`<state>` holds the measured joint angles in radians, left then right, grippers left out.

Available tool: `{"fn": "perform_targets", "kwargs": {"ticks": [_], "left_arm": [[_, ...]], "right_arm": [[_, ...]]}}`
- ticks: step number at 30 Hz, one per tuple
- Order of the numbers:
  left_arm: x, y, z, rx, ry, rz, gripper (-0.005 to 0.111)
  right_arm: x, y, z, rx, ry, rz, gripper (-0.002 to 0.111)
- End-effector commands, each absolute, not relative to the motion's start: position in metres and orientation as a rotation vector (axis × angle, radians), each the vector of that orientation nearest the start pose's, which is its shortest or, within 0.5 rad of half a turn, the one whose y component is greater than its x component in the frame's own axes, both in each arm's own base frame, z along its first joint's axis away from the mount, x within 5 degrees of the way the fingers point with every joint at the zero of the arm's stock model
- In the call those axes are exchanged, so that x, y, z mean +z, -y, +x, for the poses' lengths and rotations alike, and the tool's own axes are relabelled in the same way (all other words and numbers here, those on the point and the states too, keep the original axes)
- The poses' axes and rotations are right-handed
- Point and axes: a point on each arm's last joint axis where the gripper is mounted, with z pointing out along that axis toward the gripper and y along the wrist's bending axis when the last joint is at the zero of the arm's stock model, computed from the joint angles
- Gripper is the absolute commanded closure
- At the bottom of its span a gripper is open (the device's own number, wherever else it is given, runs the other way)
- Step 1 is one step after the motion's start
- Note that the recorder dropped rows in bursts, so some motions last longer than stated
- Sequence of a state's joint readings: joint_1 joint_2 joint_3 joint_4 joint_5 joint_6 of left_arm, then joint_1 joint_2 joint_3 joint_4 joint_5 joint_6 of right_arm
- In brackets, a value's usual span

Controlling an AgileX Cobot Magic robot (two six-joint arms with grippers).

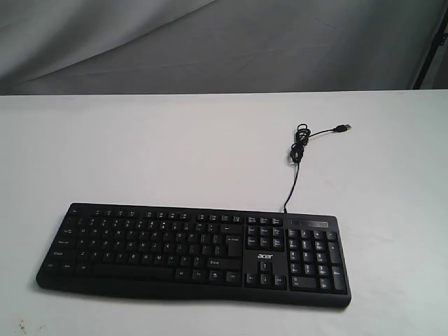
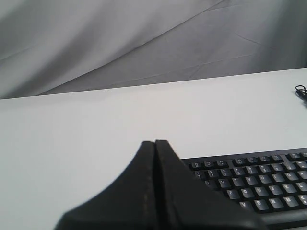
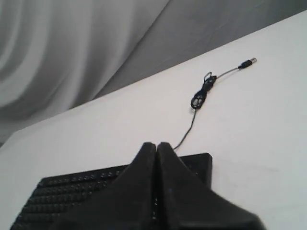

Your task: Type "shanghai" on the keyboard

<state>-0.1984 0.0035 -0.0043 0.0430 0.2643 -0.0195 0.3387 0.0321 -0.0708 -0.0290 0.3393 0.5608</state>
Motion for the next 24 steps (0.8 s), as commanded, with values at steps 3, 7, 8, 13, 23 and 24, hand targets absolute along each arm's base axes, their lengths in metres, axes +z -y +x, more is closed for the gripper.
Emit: {"fn": "perform_targets", "kwargs": {"ticks": [3,7,8,13,23,24], "left_arm": [[0.190,0.010,0.054,-0.124,-1.735,0.185,0.107],[0.190,0.010,0.054,-0.124,-1.735,0.185,0.107],[0.190,0.010,0.054,-0.124,-1.735,0.185,0.107],[0.190,0.010,0.054,-0.124,-1.735,0.185,0.107],[0.190,0.010,0.054,-0.124,-1.735,0.185,0.107],[0.190,0.010,0.054,-0.124,-1.735,0.185,0.107]], "right_arm": [[0.271,-0.026,0.075,0.612,-1.837,0.185,0.108],[0.290,-0.040,0.112,0.558,-1.952,0.148,0.108],[0.290,-0.047,0.122,0.562,-1.971,0.125,0.108],[0.276,-0.099,0.153,0.640,-2.068,-0.124,0.108],[0.240,-0.217,0.177,0.553,-2.254,-0.729,0.108],[0.239,-0.226,0.178,0.534,-2.225,-0.812,0.108]]}}
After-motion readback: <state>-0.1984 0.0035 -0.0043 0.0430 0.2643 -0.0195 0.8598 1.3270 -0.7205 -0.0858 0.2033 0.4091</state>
